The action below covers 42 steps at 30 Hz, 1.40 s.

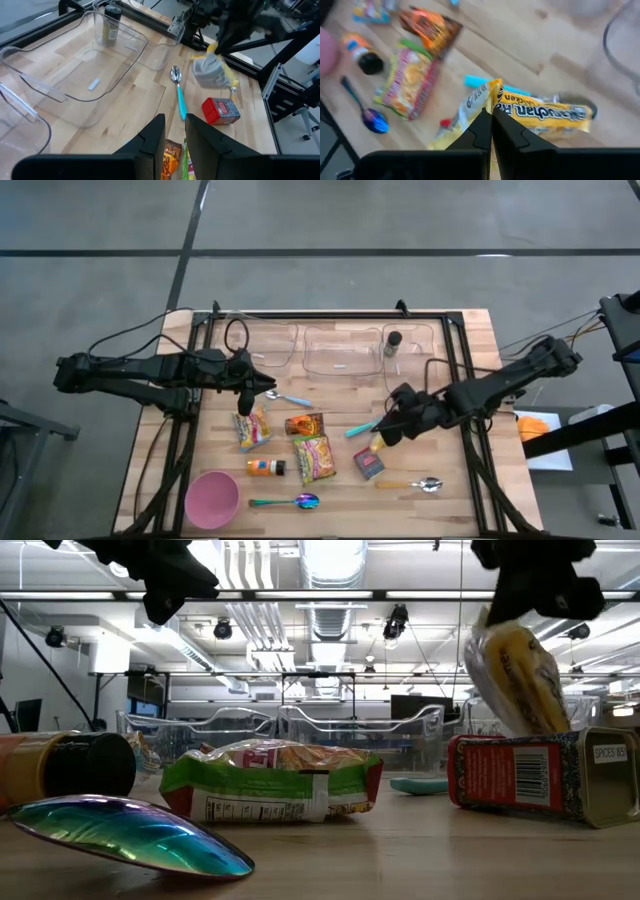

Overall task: Pick & Place Food Item
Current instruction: Put the yellow noodle pack into the middle transparent bin

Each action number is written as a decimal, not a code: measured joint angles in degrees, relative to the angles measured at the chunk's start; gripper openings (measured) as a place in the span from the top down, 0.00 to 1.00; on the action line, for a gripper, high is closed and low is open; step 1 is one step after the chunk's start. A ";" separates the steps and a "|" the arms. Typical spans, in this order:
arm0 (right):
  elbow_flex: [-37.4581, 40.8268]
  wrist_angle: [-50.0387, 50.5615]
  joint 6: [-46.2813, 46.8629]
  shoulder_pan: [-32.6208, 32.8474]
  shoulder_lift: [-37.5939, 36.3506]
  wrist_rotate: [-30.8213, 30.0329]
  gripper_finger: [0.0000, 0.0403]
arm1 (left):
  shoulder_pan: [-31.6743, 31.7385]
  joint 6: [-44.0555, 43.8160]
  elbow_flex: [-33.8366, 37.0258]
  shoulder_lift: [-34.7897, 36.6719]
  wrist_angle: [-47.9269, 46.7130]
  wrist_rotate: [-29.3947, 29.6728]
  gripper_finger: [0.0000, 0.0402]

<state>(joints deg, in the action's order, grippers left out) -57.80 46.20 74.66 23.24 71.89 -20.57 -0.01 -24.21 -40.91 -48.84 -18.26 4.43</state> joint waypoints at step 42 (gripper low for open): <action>-18.90 -7.63 -54.36 -42.29 9.31 18.04 0.98 | 0.11 -0.64 -0.39 0.00 0.87 1.57 0.79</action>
<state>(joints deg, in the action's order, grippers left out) -76.71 38.57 20.29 -19.05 81.20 -2.52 0.10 -24.85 -41.30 -48.84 -17.39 5.99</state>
